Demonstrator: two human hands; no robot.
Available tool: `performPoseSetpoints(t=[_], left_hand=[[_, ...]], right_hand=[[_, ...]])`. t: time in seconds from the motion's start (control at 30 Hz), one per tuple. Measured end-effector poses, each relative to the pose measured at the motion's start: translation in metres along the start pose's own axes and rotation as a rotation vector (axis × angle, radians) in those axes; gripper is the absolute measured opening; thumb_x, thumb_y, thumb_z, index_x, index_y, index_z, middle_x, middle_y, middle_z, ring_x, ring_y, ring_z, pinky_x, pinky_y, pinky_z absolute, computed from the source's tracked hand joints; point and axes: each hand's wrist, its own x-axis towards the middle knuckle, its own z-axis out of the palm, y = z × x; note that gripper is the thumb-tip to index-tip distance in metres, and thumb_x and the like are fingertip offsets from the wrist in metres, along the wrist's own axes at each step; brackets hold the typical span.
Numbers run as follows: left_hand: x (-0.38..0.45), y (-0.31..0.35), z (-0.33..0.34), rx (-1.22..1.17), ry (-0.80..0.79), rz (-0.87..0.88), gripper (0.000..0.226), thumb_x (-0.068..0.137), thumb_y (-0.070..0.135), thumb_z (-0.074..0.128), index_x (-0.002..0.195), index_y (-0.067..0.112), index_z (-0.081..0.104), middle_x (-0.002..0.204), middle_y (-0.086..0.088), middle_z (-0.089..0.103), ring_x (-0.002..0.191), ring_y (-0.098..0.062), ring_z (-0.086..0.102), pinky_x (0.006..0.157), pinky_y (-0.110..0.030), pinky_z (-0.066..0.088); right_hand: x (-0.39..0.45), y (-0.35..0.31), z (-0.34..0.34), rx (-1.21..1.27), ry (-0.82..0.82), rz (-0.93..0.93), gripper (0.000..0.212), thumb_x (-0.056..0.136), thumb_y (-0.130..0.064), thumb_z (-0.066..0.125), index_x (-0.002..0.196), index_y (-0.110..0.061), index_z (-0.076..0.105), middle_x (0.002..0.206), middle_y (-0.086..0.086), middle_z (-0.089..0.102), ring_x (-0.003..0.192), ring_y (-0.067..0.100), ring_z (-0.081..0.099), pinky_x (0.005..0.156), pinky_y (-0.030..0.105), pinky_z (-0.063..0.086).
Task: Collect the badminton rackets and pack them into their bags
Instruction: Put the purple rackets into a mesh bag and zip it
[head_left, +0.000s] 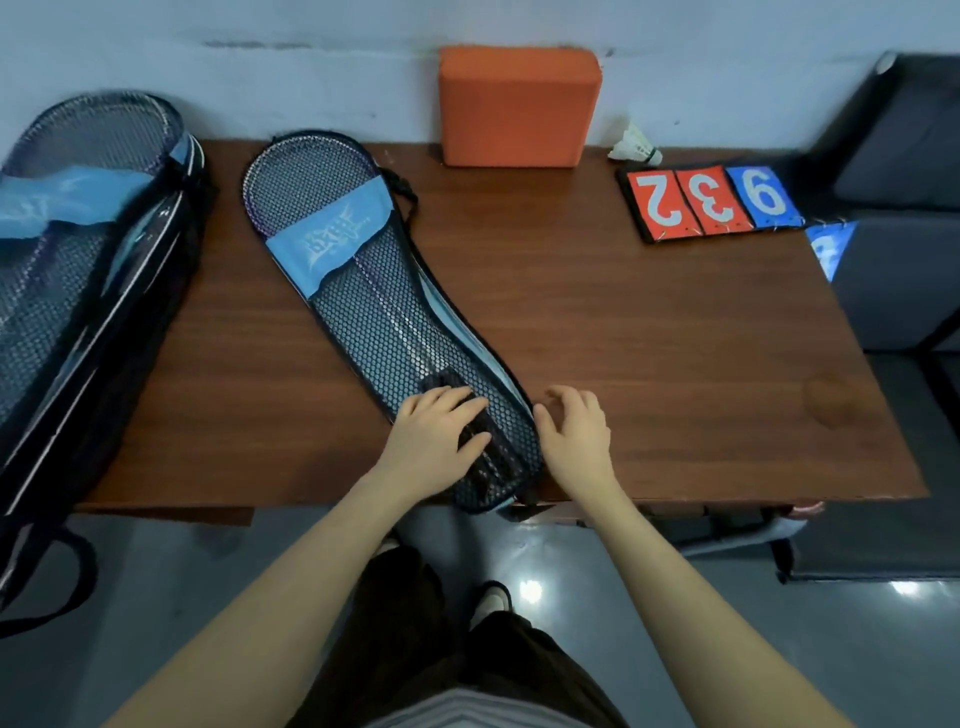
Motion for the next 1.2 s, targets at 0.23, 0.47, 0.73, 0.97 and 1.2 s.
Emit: performPoseSetpoints(t=[0.23, 0.47, 0.73, 0.97, 1.2], left_hand=[[0.045, -0.084, -0.049, -0.02, 0.093, -0.163, 0.045, 0.094, 0.045, 0.042, 0.133, 0.024, 0.047, 0.149, 0.004, 0.031, 0.139, -0.018, 0.016, 0.11, -0.04, 0.01], [0.125, -0.184, -0.092, -0.003, 0.058, -0.215, 0.045, 0.095, 0.044, 0.038, 0.135, 0.024, 0.044, 0.149, 0.001, 0.032, 0.14, -0.02, 0.017, 0.109, -0.041, 0.013], [0.182, -0.248, -0.089, 0.153, -0.061, 0.077, 0.055, 0.091, 0.051, 0.043, 0.136, 0.018, 0.045, 0.151, -0.008, 0.028, 0.141, -0.028, 0.021, 0.111, -0.05, 0.016], [0.149, -0.26, -0.081, -0.008, 0.055, 0.216, 0.047, 0.085, 0.051, 0.038, 0.1, 0.021, 0.071, 0.107, 0.001, 0.066, 0.097, -0.021, 0.062, 0.084, -0.036, 0.047], [0.148, -0.257, -0.082, -0.088, 0.114, 0.186, 0.04, 0.087, 0.041, 0.037, 0.106, 0.02, 0.066, 0.095, 0.006, 0.063, 0.087, -0.016, 0.061, 0.083, -0.028, 0.03]], right_hand=[[0.065, -0.073, 0.026, -0.124, -0.078, -0.2, 0.032, 0.095, -0.024, 0.047, 0.127, -0.02, 0.051, 0.128, 0.002, 0.047, 0.118, 0.024, 0.04, 0.097, 0.039, 0.028], [0.158, -0.154, 0.082, -0.231, -0.164, -0.209, 0.049, 0.096, -0.033, 0.043, 0.143, -0.028, 0.032, 0.15, -0.003, 0.03, 0.136, 0.023, 0.026, 0.107, 0.044, 0.018], [0.201, -0.192, 0.141, -0.408, -0.112, -0.047, 0.055, 0.089, -0.037, 0.056, 0.138, -0.02, 0.037, 0.127, 0.011, 0.044, 0.116, 0.032, 0.044, 0.095, 0.04, 0.03], [0.19, -0.175, 0.147, -0.225, 0.054, -0.085, 0.032, 0.092, -0.029, 0.053, 0.123, -0.019, 0.056, 0.105, 0.005, 0.055, 0.1, 0.027, 0.05, 0.079, 0.033, 0.025], [0.223, -0.198, 0.16, -0.208, 0.022, -0.046, 0.031, 0.089, -0.032, 0.056, 0.117, -0.019, 0.059, 0.106, 0.0, 0.061, 0.103, 0.022, 0.051, 0.084, 0.035, 0.025]])
